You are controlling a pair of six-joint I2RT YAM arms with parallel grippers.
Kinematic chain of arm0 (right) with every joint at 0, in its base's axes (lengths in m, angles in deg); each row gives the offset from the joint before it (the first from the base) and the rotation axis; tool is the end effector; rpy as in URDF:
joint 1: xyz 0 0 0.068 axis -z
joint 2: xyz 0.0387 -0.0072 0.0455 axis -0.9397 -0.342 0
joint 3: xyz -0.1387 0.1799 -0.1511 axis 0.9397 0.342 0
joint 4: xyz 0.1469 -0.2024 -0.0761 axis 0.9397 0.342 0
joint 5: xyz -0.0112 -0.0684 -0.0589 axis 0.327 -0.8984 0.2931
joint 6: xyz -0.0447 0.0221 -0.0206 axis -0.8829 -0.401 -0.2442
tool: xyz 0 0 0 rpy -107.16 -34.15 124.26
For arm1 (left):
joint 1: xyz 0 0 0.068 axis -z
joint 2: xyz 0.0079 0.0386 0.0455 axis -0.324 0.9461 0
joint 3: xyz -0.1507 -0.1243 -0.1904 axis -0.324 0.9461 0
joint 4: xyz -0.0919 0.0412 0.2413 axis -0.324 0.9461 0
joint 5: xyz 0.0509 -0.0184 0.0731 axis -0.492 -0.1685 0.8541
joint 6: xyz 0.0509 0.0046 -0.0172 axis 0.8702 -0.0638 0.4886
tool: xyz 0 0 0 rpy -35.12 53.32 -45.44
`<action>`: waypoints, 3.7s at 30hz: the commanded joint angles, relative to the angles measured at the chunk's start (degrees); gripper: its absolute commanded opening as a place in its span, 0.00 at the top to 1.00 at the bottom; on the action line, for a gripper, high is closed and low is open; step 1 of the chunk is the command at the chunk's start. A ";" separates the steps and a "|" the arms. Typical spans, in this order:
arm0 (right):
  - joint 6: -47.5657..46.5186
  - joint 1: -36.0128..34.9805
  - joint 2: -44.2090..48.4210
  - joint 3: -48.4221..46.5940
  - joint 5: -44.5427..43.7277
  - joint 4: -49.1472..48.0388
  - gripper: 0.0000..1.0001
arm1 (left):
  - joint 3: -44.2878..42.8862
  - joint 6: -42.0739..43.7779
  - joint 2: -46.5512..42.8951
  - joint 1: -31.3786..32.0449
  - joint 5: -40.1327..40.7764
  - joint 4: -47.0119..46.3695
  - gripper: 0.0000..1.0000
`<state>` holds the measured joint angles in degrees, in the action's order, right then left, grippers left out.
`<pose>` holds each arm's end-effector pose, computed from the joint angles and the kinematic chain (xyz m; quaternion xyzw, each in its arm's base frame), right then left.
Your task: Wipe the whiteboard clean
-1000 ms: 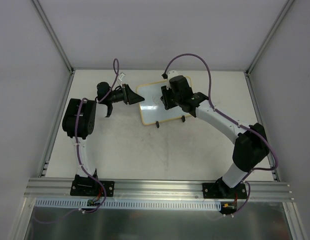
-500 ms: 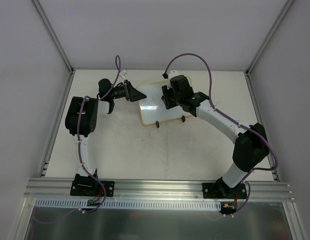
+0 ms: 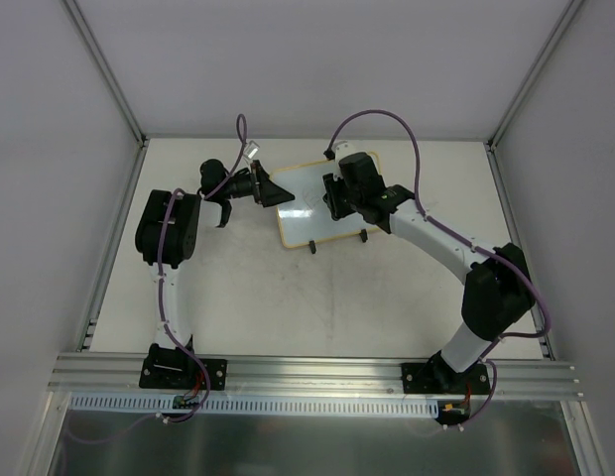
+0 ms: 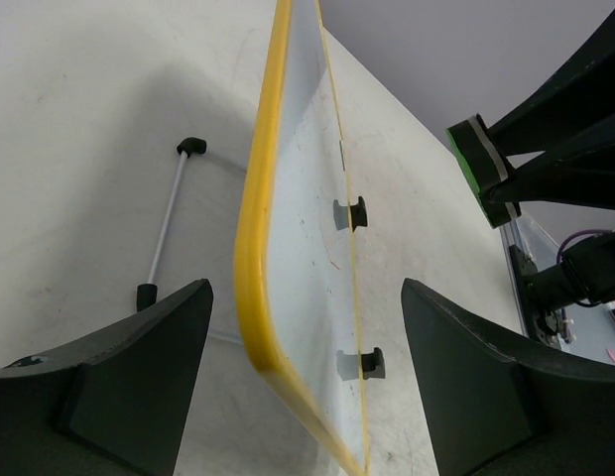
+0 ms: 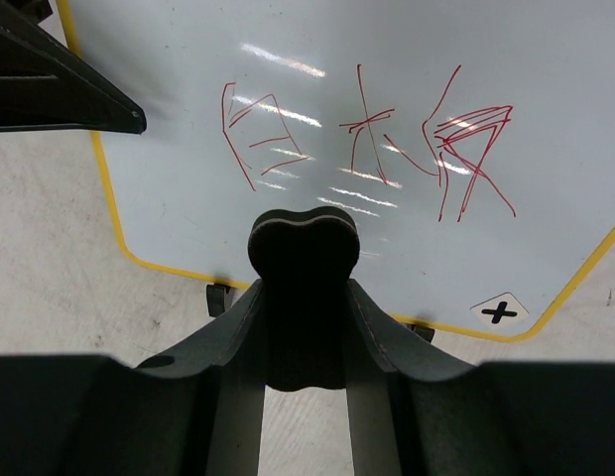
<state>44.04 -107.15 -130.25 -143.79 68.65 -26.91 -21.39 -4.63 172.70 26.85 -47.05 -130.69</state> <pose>0.3120 0.2313 0.2999 -0.3173 0.8163 0.0685 0.4779 0.4352 -0.0938 0.1656 0.2642 0.6277 -0.5812 0.4454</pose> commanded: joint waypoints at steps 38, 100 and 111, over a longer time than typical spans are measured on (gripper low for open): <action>-1.44 0.41 -2.93 -4.11 3.21 -4.17 0.75 | -1.96 -5.93 3.18 -0.91 -3.51 -15.91 0.82; -10.32 -5.13 -16.73 -9.57 -8.48 -10.41 1.00 | -3.27 -9.80 4.59 -0.39 -5.62 -20.04 1.00; -4.96 -5.57 -13.48 2.73 -8.13 -12.70 1.00 | -2.75 -9.98 4.33 -0.39 -5.62 -21.09 1.00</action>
<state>36.37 -112.92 -144.77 -144.88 61.09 -42.28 -23.86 -18.66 176.78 26.72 -50.42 -135.15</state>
